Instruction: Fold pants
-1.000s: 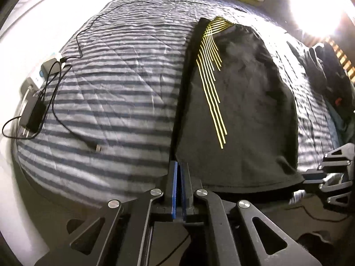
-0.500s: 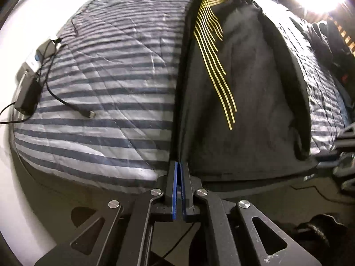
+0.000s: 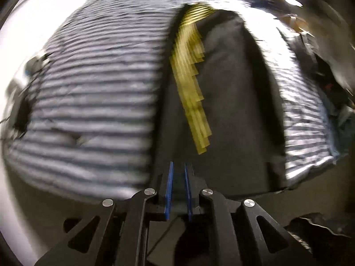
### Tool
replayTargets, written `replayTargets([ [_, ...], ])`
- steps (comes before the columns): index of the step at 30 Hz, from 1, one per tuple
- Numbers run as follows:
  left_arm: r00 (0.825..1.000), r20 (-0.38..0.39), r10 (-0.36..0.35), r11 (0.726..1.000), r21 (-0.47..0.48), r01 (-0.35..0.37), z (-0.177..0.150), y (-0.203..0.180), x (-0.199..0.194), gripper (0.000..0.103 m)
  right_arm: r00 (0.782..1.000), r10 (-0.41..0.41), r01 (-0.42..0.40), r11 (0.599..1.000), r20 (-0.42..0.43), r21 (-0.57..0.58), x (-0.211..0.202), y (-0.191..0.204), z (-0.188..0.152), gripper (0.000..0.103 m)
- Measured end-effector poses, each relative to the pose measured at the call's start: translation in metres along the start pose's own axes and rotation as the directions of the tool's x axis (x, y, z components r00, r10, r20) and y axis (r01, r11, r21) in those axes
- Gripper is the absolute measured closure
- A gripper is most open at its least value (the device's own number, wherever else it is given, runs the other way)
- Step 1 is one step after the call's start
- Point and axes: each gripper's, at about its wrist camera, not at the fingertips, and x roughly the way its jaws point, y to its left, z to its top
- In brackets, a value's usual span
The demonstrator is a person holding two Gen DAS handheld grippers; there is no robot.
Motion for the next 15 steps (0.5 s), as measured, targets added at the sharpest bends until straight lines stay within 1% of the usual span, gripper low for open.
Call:
replayTargets([
  [2, 0.998, -0.012, -0.057, 0.998, 0.031, 0.057, 0.007, -0.012, 0.008, 0.092, 0.999, -0.035, 0.035, 0.999, -0.006, 0.041, 0.027, -0.003, 0.031, 0.069],
  [3, 0.996, -0.024, -0.082, 0.995, 0.047, 0.083, 0.008, -0.017, 0.013, 0.092, 0.999, -0.033, 0.033, 0.998, -0.015, 0.062, 0.039, -0.006, 0.043, 0.069],
  [6, 0.990, -0.061, -0.125, 0.988, 0.082, 0.130, 0.012, -0.021, 0.026, 0.092, 0.998, -0.049, 0.053, 0.987, -0.030, 0.149, 0.073, -0.015, 0.072, 0.069],
  [7, 0.990, -0.064, -0.124, 0.988, 0.089, 0.129, 0.013, -0.020, 0.028, 0.092, 0.997, -0.065, 0.072, 0.983, -0.045, 0.170, 0.088, -0.017, 0.081, 0.069],
  [9, 0.990, -0.066, -0.126, 0.988, 0.086, 0.132, 0.014, -0.014, 0.033, 0.092, 0.994, -0.094, 0.102, 0.978, -0.055, 0.182, 0.106, -0.021, 0.088, 0.069],
  [13, 0.988, -0.084, -0.126, 0.989, 0.064, 0.132, 0.015, -0.004, 0.044, 0.092, 0.985, -0.159, 0.169, 0.970, -0.070, 0.173, 0.133, -0.019, 0.099, 0.069],
  [15, 0.988, -0.088, -0.128, 0.989, 0.063, 0.134, 0.013, 0.002, 0.049, 0.092, 0.975, -0.206, 0.218, 0.963, -0.088, 0.156, 0.146, -0.021, 0.104, 0.071],
])
